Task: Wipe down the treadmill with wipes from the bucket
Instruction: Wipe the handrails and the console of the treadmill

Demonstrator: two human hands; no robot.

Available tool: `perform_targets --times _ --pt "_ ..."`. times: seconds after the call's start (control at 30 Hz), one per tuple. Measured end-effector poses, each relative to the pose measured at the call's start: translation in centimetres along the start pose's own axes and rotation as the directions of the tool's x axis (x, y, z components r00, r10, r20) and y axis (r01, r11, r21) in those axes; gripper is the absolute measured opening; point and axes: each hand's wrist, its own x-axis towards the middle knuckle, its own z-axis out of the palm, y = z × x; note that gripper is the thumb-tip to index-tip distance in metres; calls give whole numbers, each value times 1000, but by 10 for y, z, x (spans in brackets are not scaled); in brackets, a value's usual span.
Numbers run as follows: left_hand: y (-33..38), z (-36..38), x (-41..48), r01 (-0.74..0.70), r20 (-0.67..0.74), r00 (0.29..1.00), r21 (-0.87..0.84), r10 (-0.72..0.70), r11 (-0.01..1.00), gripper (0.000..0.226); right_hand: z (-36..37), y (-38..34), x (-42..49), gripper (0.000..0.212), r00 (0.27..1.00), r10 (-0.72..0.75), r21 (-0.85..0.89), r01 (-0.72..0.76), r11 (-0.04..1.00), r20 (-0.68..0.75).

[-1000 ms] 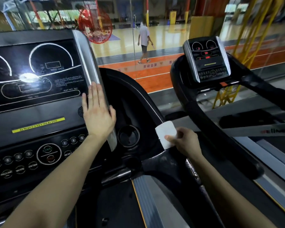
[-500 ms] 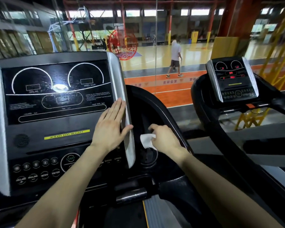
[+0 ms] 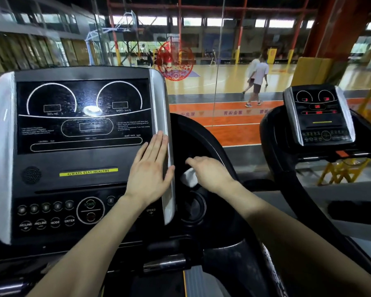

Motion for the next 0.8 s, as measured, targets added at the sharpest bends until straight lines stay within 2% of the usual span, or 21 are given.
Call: perform_targets --times 0.07,0.13,0.23,0.4,0.5,0.63,0.73,0.8 --pt "-1 -1 0 -15 9 1000 14 15 1000 85 1 5 13 31 979 -195 -225 179 958 -53" --pt "-2 -2 0 -19 6 1000 19 19 1000 84 0 10 28 12 937 -340 -387 284 877 -84" --pt "-1 -1 0 -4 -1 1000 37 4 999 83 0 19 50 8 905 -425 -506 351 788 -33" --pt "0 2 0 0 0 1000 99 0 995 82 10 30 63 16 912 -391 -537 394 746 124" --pt "3 3 0 18 -3 1000 113 -18 993 81 19 30 57 23 892 -406 -538 447 715 201" --pt "8 4 -8 54 5 998 142 -55 988 77 33 30 33 30 834 -406 -622 551 557 375" --pt "14 9 -17 88 11 996 157 -90 984 75 40 30 12 48 823 -273 -688 567 452 498" --pt "16 8 -21 91 24 995 159 -96 983 77 41 30 6 56 828 -190 -735 556 388 527"
